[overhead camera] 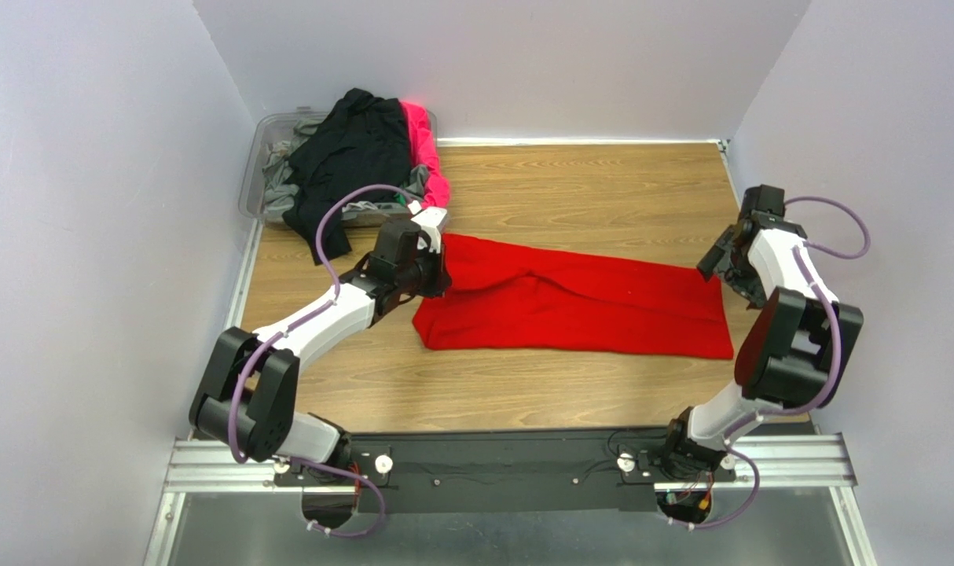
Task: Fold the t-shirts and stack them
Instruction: Fold the tshirt
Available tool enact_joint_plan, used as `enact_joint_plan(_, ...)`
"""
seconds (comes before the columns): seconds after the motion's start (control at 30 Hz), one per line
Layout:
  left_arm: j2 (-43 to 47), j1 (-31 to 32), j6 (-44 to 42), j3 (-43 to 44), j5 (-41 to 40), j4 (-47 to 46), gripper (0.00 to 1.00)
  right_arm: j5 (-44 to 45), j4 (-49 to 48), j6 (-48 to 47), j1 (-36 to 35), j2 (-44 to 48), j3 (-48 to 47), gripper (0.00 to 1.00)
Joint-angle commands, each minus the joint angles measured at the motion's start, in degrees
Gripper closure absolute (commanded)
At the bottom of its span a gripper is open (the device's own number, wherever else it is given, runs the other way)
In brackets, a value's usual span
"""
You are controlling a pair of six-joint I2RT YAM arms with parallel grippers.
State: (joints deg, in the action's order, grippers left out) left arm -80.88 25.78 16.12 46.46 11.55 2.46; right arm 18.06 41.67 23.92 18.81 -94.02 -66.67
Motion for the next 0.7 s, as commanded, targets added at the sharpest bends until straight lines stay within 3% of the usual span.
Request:
enact_joint_plan(0.0,1.43,1.03,1.02,-0.84,1.54,-1.75,1.00,-0.21,-0.54,1.22,0.00,6.12,-1.08,0.01)
enact_joint_plan(0.17,1.43,1.29,1.46,-0.93,1.37,-1.93,1.00,-7.24,-2.73,2.44,-0.96,9.64,-1.00,0.02)
enact_joint_plan(0.27,1.34,1.38,1.72,-1.46,1.63,-1.84,1.00,-11.38,-4.40,3.59,-5.17,10.43,-0.30,0.03)
enact_joint_plan(0.5,0.90,2.43,2.16,-5.40,1.98,-1.67,1.00,-16.38,-8.70,6.57,-24.66,4.82,-3.37,0.05)
enact_joint_plan(0.67,-0.24,3.31,2.16,-7.52,1.98,-1.93,1.00,-20.43,-12.13,7.54,-38.02,-4.65,-9.69,0.07)
